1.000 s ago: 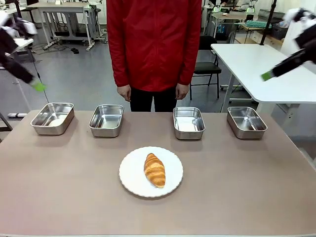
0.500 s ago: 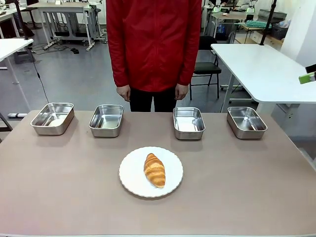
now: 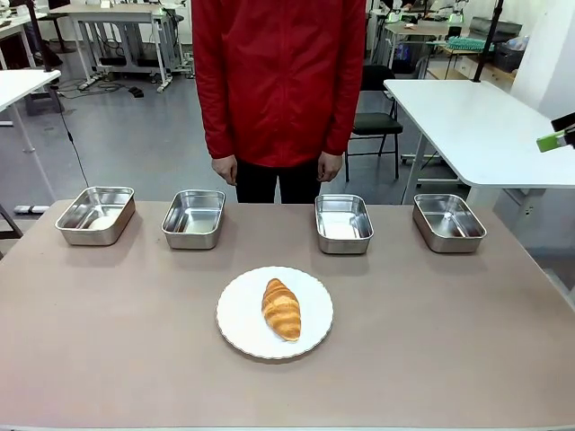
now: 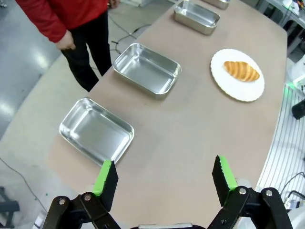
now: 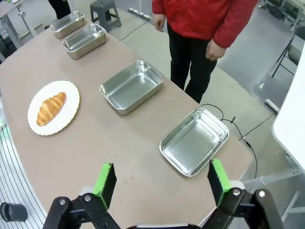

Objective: Place the bread in the container.
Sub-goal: Place the Butter Roll into the Airtight Container indicated by the human.

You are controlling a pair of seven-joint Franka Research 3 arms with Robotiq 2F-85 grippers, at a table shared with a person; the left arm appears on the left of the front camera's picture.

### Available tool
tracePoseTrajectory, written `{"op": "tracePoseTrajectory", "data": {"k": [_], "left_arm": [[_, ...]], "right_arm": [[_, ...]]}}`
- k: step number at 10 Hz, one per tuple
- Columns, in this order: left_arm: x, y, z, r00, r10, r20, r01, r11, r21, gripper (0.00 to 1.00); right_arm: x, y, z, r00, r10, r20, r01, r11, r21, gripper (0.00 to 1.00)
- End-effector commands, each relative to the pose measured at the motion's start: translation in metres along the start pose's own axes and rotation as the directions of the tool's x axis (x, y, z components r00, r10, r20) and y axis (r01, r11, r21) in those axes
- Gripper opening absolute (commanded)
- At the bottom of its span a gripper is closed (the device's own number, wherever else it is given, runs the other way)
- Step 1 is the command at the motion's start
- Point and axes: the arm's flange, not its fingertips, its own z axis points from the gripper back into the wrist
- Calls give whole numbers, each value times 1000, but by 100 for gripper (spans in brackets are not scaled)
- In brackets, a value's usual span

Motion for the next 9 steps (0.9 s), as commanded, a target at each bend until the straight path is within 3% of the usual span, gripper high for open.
{"op": "tracePoseTrajectory", "data": {"k": [1,4,9], "left_arm": [[-2,19,7,999,-16,36,18,999,-42,100],[-11,36,40,991,-12,132,18,999,-46,100],[-3,28,59,982,19,186,-18,1000,-7,100]], "right_arm": [[-1,-22,8,1000,6,19,-6,1000,4,100],[-7,-43,22,999,4,36,-3,1000,-25,100],[-4,-44,39,997,-16,72,20,998,-51,100]]}}
